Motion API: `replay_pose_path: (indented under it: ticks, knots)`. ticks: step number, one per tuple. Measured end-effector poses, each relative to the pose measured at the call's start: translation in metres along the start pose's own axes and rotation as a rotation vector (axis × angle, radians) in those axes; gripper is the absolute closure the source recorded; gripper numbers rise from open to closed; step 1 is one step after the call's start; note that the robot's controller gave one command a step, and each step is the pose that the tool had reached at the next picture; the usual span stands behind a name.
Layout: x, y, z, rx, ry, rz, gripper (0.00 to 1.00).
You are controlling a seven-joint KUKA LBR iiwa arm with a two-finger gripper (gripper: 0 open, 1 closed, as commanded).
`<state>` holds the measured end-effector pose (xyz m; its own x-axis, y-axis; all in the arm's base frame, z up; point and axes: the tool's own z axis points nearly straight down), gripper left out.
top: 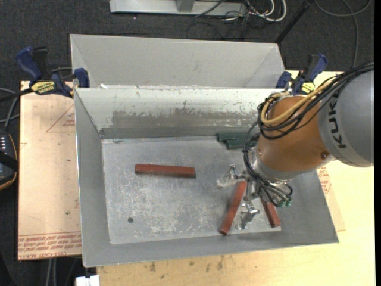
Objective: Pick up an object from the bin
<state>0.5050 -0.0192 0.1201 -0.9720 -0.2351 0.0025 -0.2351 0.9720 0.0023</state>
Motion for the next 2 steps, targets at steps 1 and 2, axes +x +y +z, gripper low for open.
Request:
replay_pose_path:
  ticks: [1, 2]
  knots:
    - [0.004, -0.001, -0.031, 0.002, -0.007, -0.022, 0.0]
    - [-0.008, -0.02, 0.021, 0.003, -0.006, -0.275, 0.0]
